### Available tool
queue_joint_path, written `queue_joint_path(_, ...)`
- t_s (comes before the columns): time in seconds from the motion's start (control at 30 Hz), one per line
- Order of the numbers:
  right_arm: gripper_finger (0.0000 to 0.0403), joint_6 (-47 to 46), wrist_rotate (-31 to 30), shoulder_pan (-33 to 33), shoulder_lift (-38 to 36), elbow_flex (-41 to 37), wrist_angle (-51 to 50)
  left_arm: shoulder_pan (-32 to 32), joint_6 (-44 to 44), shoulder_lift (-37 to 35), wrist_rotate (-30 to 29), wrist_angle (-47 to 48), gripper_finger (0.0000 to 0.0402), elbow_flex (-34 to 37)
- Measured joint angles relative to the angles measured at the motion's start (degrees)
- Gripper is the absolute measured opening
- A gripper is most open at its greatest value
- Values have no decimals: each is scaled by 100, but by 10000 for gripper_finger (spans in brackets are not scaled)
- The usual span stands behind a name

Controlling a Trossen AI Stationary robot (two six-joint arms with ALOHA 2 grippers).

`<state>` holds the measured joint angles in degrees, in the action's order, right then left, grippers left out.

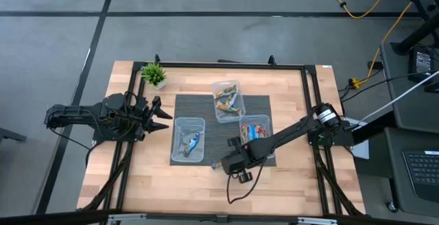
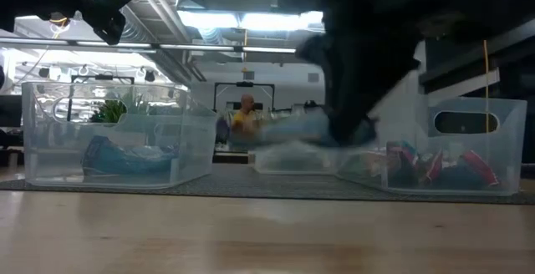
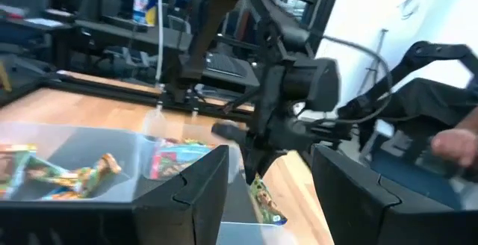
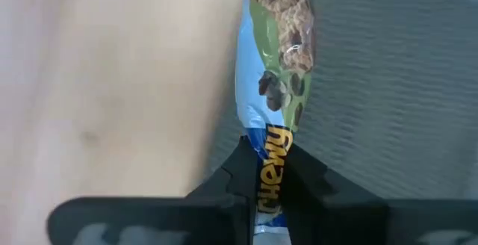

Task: Pick and place Granola Bars by type
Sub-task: Put the blue granola bar into the bottom left transparent bin

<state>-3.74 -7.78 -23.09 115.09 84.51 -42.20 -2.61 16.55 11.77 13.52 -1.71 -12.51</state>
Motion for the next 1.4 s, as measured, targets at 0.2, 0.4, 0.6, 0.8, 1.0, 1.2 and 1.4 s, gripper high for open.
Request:
queue_joint_path(0.2, 32, 86, -1033, 175, -537, 192, -276, -2, -126, 0, -452, -28, 182, -20)
queue_joint_path(0.4, 35, -222, -1230, 731, -1020, 195, 743, 0, -282, 28, -615, -20, 182, -22)
queue_joint_path(0.6, 45, 197, -984, 1218, -1100, 201, 2331, -1, -610, 128, -1068, -317, 182, -29)
queue_joint_path(0.8, 29, 436, -520, 1577, -1056, 201, 2537, -2, -687, 472, -1390, -890, 187, -28)
queue_joint_path(1.0, 49, 416, -309, 1829, -1058, 201, 3186, -2, -385, 965, -1315, -992, 222, -28)
queue_joint_path(1.2, 30, 428, -244, 1944, -1003, 201, 3601, -38, -522, 1368, -1388, -1836, 255, -29)
queue_joint_path(1.4, 41, 375, -226, 1961, -799, 203, 4000, -143, -516, 1818, -1360, -2604, 262, -40)
